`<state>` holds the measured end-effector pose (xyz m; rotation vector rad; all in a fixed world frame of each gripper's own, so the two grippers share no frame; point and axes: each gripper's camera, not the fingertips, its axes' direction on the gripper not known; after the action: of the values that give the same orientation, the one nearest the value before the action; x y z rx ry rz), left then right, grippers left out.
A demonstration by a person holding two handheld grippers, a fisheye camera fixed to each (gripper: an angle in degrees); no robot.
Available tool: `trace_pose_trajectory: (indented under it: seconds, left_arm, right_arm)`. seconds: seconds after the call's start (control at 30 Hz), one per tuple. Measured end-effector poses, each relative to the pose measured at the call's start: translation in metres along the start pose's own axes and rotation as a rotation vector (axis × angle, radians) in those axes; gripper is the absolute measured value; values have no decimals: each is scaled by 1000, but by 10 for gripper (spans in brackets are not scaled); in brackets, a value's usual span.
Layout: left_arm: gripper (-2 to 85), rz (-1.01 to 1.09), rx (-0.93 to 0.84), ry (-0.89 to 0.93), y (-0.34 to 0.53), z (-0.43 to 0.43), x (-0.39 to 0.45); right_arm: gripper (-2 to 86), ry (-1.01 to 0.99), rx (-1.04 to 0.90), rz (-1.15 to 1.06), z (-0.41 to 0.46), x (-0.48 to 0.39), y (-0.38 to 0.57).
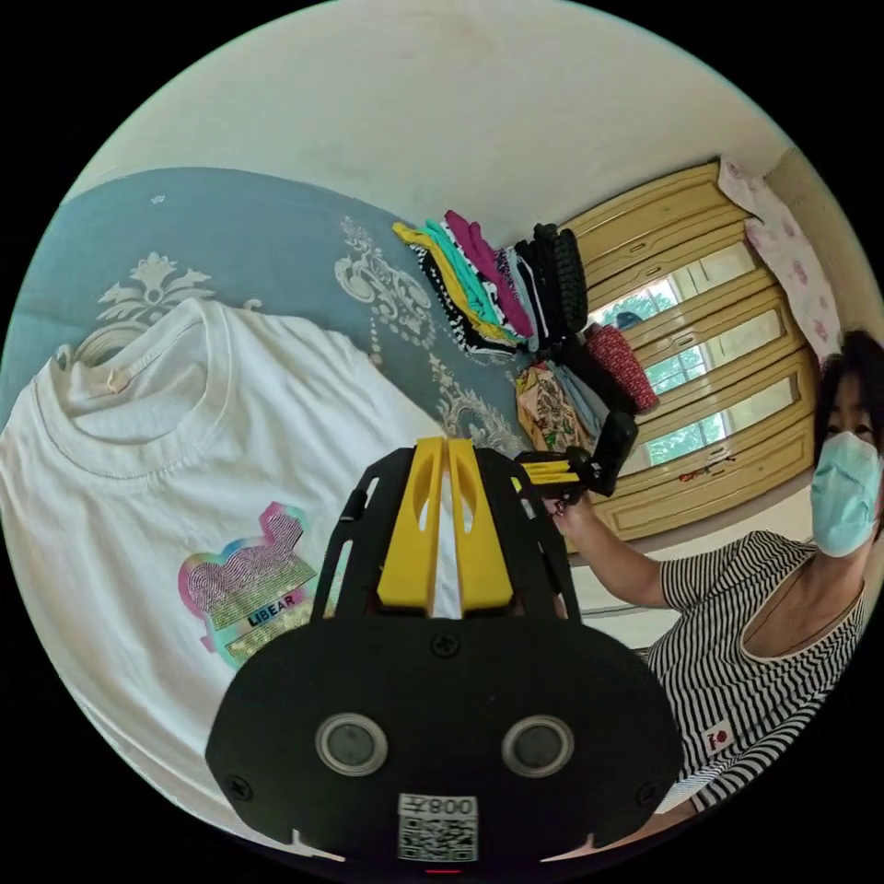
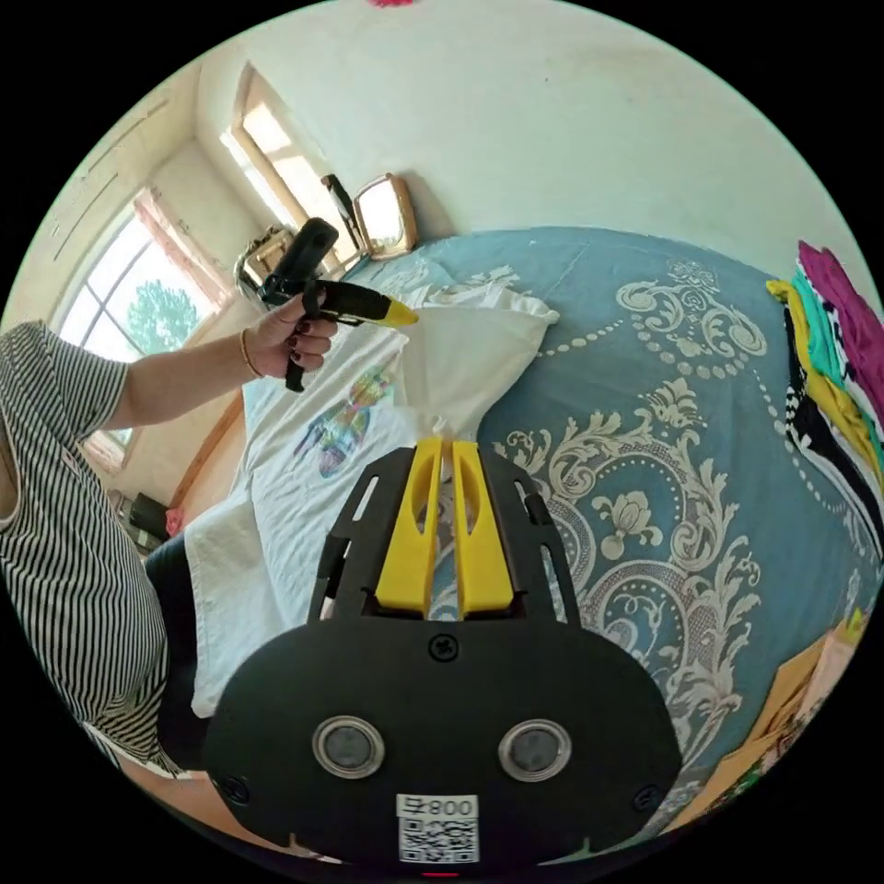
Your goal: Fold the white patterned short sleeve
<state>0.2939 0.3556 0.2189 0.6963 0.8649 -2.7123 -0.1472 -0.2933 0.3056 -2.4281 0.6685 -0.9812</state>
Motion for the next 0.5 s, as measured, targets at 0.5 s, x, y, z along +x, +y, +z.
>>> trace_pose_trajectory:
  seconds: [0.5]
  left_arm:
    - [27, 157, -201, 26, -168, 98, 58]
  right_arm:
    - [17, -335, 518, 781, -54, 100, 97]
